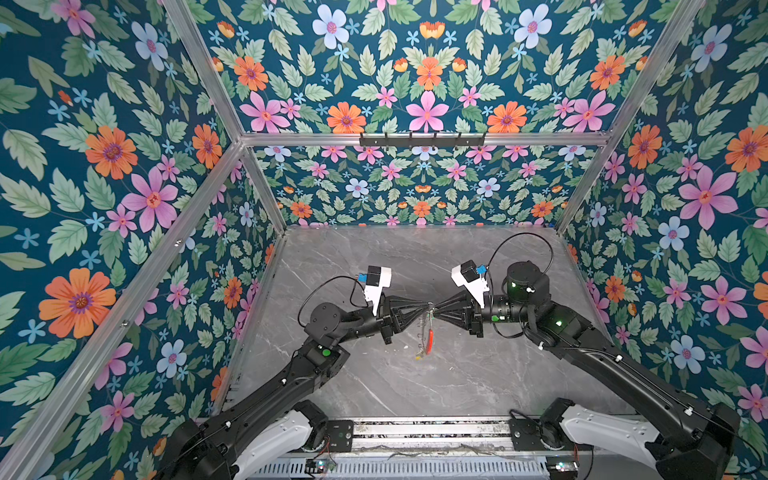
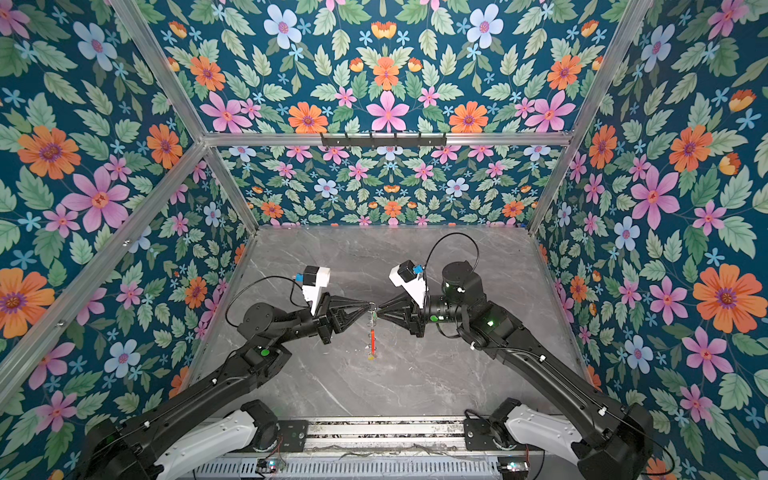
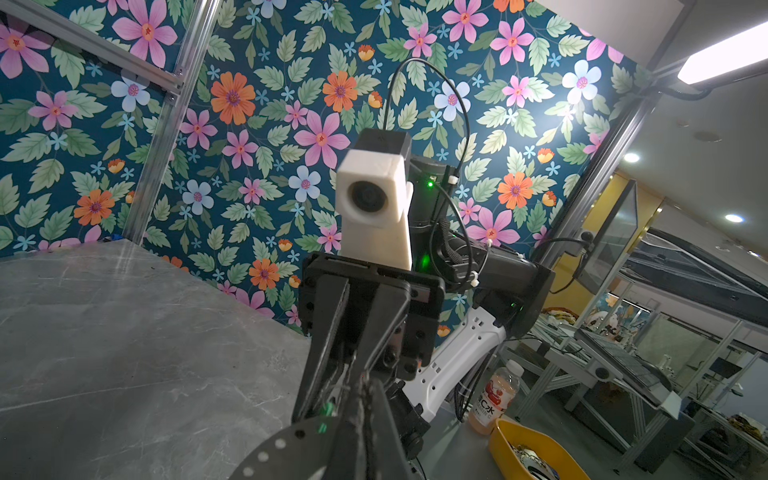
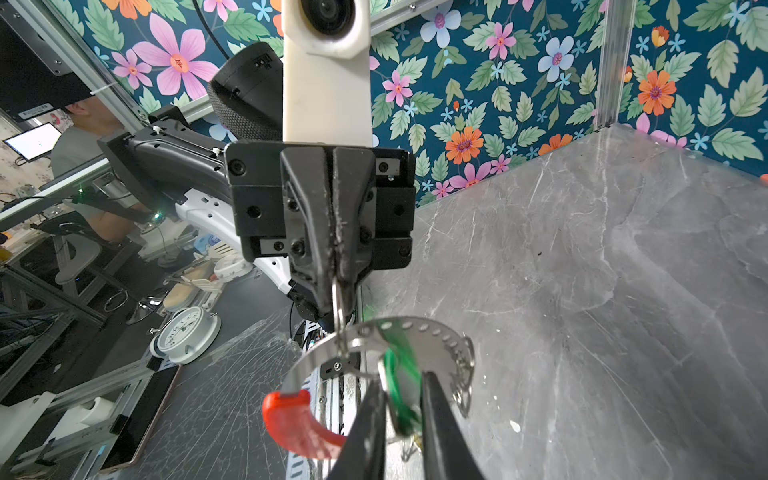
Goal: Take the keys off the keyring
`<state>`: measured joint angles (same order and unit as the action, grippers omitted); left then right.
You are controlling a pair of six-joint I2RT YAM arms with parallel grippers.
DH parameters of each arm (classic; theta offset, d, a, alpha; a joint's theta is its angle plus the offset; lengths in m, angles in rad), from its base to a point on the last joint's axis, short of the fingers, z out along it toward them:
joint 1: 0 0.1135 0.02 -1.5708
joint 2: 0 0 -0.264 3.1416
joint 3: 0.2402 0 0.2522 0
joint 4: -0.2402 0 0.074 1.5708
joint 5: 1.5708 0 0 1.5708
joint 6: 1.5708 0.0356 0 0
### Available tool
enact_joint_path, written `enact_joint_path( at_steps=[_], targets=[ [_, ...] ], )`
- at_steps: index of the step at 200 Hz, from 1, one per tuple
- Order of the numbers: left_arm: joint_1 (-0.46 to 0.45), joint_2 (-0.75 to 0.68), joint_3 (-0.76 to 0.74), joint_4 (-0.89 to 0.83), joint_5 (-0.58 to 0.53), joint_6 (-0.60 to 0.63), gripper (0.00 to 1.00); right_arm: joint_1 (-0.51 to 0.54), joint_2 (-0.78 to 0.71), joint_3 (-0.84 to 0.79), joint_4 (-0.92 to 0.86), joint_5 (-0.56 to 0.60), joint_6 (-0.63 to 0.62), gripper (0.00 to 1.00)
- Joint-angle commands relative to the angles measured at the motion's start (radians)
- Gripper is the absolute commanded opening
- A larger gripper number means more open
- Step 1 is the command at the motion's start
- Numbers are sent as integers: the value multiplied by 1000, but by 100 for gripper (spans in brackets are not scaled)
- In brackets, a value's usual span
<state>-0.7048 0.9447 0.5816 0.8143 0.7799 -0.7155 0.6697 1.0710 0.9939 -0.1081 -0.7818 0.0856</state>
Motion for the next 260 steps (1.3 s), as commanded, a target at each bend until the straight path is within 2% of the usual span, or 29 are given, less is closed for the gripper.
enact_joint_path(
  at_steps=[1,44,94,132,260],
  targets=[
    [-1,-4,-3,51,-17,-4,0,5,-3,5,16,0,-7,12],
    [1,-13,-11,47,-58,1,0,13,-5,6,11,-3,-9,0],
    [-1,-25,-32,78,-109,1,0,19,-3,0,17,-31,-10,0],
    [-4,-10,-57,172,-138,-28,0,32,20,11,37,-48,-4,0],
    [-44,22,-72,211,-211,1,0,76,108,58,101,-68,9,0]
  ],
)
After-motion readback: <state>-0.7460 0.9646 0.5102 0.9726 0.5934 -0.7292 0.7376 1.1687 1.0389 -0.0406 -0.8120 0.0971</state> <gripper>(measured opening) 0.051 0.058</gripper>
